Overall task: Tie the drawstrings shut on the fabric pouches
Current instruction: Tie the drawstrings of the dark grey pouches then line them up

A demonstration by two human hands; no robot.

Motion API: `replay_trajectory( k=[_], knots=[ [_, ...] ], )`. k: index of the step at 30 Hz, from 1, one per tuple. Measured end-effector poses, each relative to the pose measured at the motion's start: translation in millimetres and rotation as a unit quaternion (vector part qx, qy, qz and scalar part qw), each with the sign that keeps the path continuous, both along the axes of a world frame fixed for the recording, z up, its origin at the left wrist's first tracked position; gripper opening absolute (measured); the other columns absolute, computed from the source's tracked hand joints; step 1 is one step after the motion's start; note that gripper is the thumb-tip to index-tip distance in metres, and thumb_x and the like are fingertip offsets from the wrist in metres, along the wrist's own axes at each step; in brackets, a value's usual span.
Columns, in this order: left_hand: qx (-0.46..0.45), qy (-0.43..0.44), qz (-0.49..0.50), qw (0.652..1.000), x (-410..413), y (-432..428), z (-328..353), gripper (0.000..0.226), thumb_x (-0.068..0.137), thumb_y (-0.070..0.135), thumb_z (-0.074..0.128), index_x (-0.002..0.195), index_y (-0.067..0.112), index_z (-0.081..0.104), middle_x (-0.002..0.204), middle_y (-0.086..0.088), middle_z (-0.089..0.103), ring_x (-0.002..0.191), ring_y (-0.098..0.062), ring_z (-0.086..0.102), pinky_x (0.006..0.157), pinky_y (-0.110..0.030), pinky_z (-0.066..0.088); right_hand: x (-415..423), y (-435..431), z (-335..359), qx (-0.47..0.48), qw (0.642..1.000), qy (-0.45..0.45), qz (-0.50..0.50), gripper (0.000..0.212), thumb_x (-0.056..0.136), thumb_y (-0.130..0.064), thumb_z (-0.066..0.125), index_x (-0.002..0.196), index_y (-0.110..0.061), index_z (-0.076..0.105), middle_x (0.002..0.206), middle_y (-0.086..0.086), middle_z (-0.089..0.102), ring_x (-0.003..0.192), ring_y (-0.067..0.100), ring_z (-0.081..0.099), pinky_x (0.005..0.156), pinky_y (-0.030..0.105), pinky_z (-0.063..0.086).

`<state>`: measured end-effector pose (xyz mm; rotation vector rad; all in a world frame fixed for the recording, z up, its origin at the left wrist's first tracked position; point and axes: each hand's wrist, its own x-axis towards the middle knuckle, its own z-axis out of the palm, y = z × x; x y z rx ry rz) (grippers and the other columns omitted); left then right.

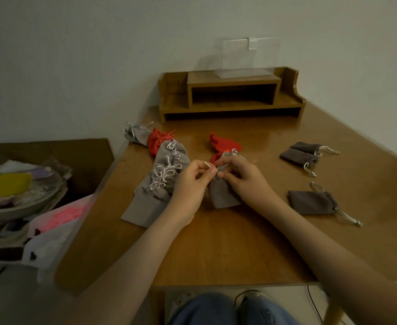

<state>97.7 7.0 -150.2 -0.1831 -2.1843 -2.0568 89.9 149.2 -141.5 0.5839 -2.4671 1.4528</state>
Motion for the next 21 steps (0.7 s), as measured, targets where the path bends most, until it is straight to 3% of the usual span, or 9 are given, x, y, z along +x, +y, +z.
replay_trajectory(
  k=[4, 8, 12, 16, 19, 21],
  knots=[
    [-0.006, 0.009, -0.007, 1.0, 1.7, -0.3, 1.1, 0.006, 0.094, 0.016, 0.058, 0.091, 0.018, 0.063, 0.085, 0.004, 0.066, 0.085, -0.009, 0.063, 0.078, -0.025, 0.05, 1.6, 0.1, 1.1, -0.037, 0.999, -0.014, 0.002, 0.009, 0.091, -0.013, 0.06, 0.093, -0.02, 0.066, 0.089, 0.003, 0.066, 0.083, 0.012, 0.061, 0.073, 0.023, 0.048],
    [-0.022, 0.025, 0.0, 0.999, 3.8, -0.9, 1.7, 0.004, 0.092, 0.018, 0.06, 0.091, 0.018, 0.064, 0.09, -0.001, 0.068, 0.087, -0.01, 0.063, 0.075, -0.021, 0.049, 3.2, -0.8, 2.1, -0.053, 0.998, -0.027, -0.002, 0.011, 0.091, -0.013, 0.062, 0.084, -0.022, 0.062, 0.085, -0.001, 0.067, 0.076, 0.002, 0.061, 0.067, 0.012, 0.046],
    [-0.026, 0.029, -0.006, 0.999, 4.8, -1.5, 2.3, 0.005, 0.092, 0.017, 0.061, 0.089, 0.014, 0.064, 0.086, 0.006, 0.07, 0.087, -0.006, 0.064, 0.076, -0.019, 0.05, 3.0, 0.4, 0.5, -0.052, 0.997, -0.05, -0.014, 0.011, 0.091, -0.017, 0.062, 0.081, -0.021, 0.061, 0.086, 0.006, 0.066, 0.077, 0.011, 0.061, 0.065, 0.017, 0.047],
    [-0.003, 0.001, -0.002, 1.0, 3.1, -1.3, 1.8, 0.007, 0.091, 0.016, 0.061, 0.086, 0.013, 0.064, 0.085, 0.001, 0.071, 0.083, -0.009, 0.065, 0.073, -0.021, 0.053, 2.7, -0.3, -0.4, -0.026, 0.999, -0.013, -0.02, 0.008, 0.091, -0.012, 0.06, 0.084, -0.015, 0.061, 0.081, -0.004, 0.062, 0.074, 0.001, 0.057, 0.067, 0.012, 0.044],
    [0.019, -0.053, -0.023, 0.998, 1.4, -1.0, 2.9, 0.01, 0.091, 0.016, 0.061, 0.082, 0.013, 0.064, 0.078, 0.0, 0.065, 0.072, -0.008, 0.06, 0.062, -0.018, 0.047, 1.8, -0.9, -2.1, 0.005, 0.999, 0.032, -0.034, 0.005, 0.091, -0.007, 0.058, 0.087, -0.009, 0.06, 0.082, -0.001, 0.06, 0.076, 0.006, 0.056, 0.067, 0.014, 0.042],
    [0.022, -0.074, -0.046, 0.996, -0.4, -1.7, 2.8, 0.011, 0.091, 0.016, 0.061, 0.081, 0.016, 0.065, 0.075, 0.002, 0.063, 0.073, -0.01, 0.058, 0.065, -0.022, 0.044, 1.7, -0.5, -2.8, 0.022, 0.998, 0.05, -0.034, 0.007, 0.09, -0.002, 0.056, 0.086, -0.007, 0.058, 0.082, 0.003, 0.059, 0.076, 0.013, 0.055, 0.066, 0.017, 0.04]
  ],
)
